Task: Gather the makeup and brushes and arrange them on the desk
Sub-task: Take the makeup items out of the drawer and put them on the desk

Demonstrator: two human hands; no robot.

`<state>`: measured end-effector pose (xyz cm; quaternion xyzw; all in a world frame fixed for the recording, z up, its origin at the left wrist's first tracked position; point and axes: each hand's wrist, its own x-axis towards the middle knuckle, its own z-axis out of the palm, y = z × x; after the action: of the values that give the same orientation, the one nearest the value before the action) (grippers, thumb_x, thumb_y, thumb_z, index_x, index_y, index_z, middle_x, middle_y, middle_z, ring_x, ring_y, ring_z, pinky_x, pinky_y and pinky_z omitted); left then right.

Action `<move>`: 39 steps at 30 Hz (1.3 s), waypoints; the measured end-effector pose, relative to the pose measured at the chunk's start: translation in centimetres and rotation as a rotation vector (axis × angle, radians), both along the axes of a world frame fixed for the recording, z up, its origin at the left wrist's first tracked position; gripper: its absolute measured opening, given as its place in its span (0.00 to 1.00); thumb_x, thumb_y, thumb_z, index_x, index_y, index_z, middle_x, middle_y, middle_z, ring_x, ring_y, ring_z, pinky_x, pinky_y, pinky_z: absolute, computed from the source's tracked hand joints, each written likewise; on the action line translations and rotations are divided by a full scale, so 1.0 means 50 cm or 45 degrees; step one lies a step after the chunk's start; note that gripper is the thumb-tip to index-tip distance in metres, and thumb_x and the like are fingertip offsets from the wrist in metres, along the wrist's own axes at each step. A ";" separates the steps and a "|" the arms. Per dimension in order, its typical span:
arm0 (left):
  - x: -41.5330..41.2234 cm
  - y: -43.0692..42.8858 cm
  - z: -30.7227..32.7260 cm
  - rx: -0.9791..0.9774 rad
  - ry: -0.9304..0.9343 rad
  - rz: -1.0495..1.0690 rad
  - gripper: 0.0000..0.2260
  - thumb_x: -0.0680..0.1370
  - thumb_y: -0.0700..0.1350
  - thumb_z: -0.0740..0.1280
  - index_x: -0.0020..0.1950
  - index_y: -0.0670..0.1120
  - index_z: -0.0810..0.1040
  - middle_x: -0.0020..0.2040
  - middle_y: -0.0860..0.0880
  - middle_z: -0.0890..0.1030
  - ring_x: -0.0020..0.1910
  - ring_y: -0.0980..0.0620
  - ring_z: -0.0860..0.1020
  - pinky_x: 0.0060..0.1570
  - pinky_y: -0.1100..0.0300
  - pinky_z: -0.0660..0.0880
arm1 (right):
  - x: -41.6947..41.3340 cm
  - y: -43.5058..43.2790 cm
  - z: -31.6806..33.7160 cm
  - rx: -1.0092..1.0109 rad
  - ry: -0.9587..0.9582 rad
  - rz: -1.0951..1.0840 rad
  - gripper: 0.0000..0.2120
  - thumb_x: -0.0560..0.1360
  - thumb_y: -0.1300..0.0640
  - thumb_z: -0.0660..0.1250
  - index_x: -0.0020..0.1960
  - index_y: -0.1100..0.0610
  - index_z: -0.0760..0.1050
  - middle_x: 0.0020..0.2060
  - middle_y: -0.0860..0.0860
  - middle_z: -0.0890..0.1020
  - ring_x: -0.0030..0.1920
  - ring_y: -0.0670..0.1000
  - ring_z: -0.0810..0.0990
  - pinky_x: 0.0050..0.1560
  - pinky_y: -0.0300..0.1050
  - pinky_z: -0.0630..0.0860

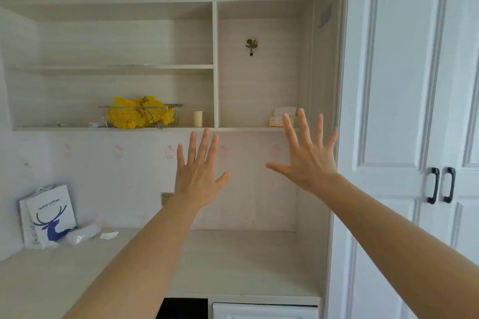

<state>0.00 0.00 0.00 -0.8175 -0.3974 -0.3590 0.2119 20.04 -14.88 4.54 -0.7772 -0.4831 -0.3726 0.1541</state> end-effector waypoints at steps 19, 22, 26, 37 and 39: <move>0.102 0.186 -0.380 -0.067 0.068 -0.220 0.24 0.76 0.46 0.67 0.71 0.42 0.69 0.68 0.44 0.74 0.68 0.42 0.71 0.63 0.46 0.72 | 0.100 0.211 -0.376 -0.250 0.110 0.208 0.35 0.79 0.39 0.53 0.78 0.57 0.48 0.76 0.54 0.58 0.77 0.58 0.51 0.75 0.57 0.52; 0.133 0.206 -0.476 -0.135 0.107 -0.238 0.23 0.75 0.45 0.70 0.68 0.41 0.72 0.64 0.44 0.78 0.64 0.42 0.75 0.61 0.48 0.74 | 0.135 0.250 -0.467 -0.347 0.184 0.240 0.33 0.80 0.41 0.53 0.77 0.58 0.51 0.76 0.55 0.59 0.77 0.57 0.52 0.75 0.56 0.52; 0.170 0.222 -0.604 -0.282 0.171 -0.230 0.21 0.76 0.45 0.69 0.67 0.41 0.74 0.62 0.45 0.79 0.63 0.42 0.76 0.61 0.48 0.74 | 0.182 0.291 -0.589 -0.488 0.293 0.273 0.31 0.80 0.42 0.54 0.76 0.59 0.54 0.74 0.55 0.62 0.76 0.57 0.54 0.75 0.55 0.53; 0.249 0.241 -0.889 -0.634 0.311 -0.178 0.18 0.70 0.42 0.75 0.58 0.41 0.80 0.49 0.46 0.84 0.54 0.43 0.81 0.53 0.50 0.78 | 0.254 0.350 -0.931 -0.775 0.494 0.355 0.25 0.66 0.49 0.76 0.57 0.62 0.78 0.54 0.57 0.81 0.58 0.60 0.80 0.53 0.53 0.79; 0.260 0.247 -0.934 -0.677 0.335 -0.199 0.18 0.68 0.42 0.77 0.57 0.41 0.81 0.48 0.47 0.84 0.53 0.43 0.81 0.52 0.51 0.79 | 0.254 0.358 -0.988 -0.831 0.544 0.347 0.24 0.62 0.50 0.79 0.53 0.61 0.80 0.51 0.55 0.82 0.54 0.58 0.82 0.49 0.51 0.81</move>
<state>13.00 12.34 -46.69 -0.9118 -0.3826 -0.1488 0.0121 32.73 3.04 -44.85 -0.7741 -0.6315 -0.0062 0.0445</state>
